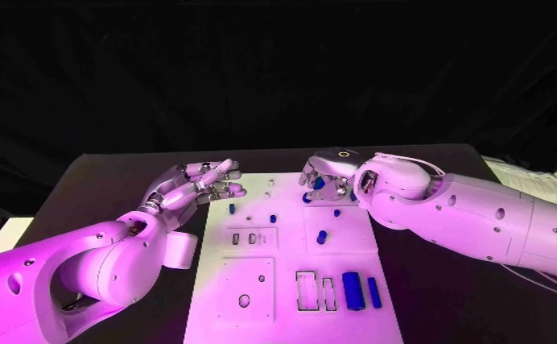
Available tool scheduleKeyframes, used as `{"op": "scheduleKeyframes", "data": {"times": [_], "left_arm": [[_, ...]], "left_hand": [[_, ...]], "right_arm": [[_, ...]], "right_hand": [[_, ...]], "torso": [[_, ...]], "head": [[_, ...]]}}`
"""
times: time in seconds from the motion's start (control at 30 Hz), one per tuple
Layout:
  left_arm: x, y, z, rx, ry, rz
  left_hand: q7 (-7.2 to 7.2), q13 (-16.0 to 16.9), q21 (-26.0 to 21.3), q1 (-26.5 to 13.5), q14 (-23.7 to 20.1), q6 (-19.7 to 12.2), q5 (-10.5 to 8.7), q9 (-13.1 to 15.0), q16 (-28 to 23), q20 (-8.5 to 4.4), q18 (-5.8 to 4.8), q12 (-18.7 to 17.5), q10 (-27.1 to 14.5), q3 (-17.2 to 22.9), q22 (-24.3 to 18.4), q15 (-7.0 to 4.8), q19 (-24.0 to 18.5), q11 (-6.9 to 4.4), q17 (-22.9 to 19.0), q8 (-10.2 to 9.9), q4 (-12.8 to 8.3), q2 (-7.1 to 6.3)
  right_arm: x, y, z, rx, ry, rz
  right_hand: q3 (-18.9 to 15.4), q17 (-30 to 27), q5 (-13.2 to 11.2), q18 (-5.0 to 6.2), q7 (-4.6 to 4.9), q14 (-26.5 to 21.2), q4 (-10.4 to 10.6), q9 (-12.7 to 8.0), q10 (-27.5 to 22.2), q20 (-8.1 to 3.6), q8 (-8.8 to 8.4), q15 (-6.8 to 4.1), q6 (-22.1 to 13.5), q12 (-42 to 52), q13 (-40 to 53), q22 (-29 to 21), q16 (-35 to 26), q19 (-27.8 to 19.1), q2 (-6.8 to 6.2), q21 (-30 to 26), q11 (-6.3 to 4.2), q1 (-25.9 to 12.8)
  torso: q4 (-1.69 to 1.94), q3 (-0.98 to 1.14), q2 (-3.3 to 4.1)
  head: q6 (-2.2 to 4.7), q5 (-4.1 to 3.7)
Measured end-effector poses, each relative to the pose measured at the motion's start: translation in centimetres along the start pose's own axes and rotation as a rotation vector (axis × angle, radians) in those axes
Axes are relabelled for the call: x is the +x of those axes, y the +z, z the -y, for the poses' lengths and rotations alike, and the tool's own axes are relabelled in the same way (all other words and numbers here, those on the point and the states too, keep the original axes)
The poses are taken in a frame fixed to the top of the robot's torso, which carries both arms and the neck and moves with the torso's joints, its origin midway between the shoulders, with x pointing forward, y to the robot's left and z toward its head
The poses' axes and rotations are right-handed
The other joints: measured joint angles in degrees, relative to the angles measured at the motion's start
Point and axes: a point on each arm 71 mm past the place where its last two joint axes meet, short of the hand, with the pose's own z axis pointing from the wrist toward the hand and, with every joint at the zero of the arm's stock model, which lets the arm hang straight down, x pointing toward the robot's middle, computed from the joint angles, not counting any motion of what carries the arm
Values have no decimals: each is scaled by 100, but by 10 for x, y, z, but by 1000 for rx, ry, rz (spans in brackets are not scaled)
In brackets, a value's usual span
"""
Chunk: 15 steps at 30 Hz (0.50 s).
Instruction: Assemble the parts on the task board
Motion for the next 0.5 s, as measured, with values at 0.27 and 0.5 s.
{"op": "scheduleKeyframes", "data": {"times": [0.27,0.5], "left_arm": [[-1,0,0,-3,0,3],[-2,-1,1,-5,0,6]], "left_hand": [[0,0,0,0,0,0,0,0,0,0,-1,0,0,0,0,0,0,0,8,0,0,0],[20,1,0,0,0,-21,0,0,0,0,-1,-30,-20,-16,-7,0,0,20,17,0,-16,0]], "right_arm": [[2,0,-1,5,-35,-27],[3,2,-2,8,-51,-42]], "right_hand": [[137,488,0,-70,0,0,217,0,1,45,0,0,0,0,0,592,496,-128,-107,594,-1,64],[380,705,-290,-90,0,0,392,0,-39,67,0,0,0,0,-5,914,733,-209,-157,926,-2,114]], "torso": [[19,-1,52],[49,1,86]], "head": [[40,-18],[66,-55]]}}
